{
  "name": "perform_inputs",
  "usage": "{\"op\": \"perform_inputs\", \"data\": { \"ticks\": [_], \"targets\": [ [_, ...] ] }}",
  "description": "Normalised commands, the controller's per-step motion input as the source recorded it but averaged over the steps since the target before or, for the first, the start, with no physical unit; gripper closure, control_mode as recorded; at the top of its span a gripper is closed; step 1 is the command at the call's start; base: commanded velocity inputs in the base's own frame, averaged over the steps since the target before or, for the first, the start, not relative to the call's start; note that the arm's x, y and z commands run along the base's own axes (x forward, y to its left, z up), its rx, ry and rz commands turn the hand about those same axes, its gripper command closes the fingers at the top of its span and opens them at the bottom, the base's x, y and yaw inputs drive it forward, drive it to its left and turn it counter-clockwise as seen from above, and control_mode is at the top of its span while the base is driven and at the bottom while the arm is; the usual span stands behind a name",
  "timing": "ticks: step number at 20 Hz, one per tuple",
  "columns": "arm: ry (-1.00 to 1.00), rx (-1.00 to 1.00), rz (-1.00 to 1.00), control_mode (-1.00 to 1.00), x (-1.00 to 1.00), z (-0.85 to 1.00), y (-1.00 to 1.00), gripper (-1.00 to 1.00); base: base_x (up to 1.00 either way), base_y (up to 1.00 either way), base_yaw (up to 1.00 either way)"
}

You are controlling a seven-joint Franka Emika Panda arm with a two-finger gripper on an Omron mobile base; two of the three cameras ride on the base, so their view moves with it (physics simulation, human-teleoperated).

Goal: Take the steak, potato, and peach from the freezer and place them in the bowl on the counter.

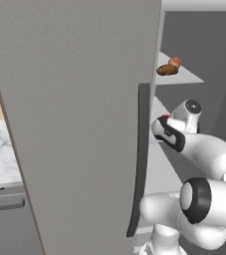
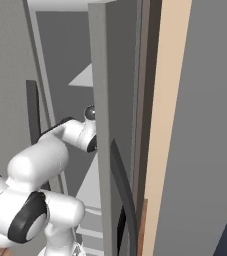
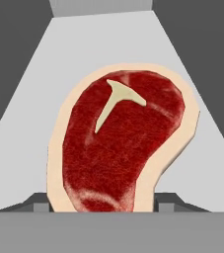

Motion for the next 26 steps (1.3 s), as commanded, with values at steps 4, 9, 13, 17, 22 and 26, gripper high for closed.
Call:
{"op": "perform_inputs", "data": {
  "ticks": [4,9,13,17,22,26],
  "targets": [
    [0.0,0.0,0.0,-1.0,-0.25,0.08,0.0,1.0,0.0,0.0,0.0],
    [0.0,0.0,0.0,-1.0,-0.32,0.14,0.0,1.0,0.0,0.0,0.0],
    [0.0,0.0,0.0,-1.0,-0.35,0.27,0.0,1.0,0.0,0.0,0.0],
    [0.0,0.0,0.0,-1.0,-0.46,0.31,0.0,1.0,0.0,0.0,0.0],
    [0.01,0.0,0.0,-1.0,-0.48,0.27,0.0,1.0,0.0,0.0,0.0],
    [0.0,0.0,0.0,-1.0,-0.57,0.17,0.0,1.0,0.0,0.0,0.0]
  ]
}}
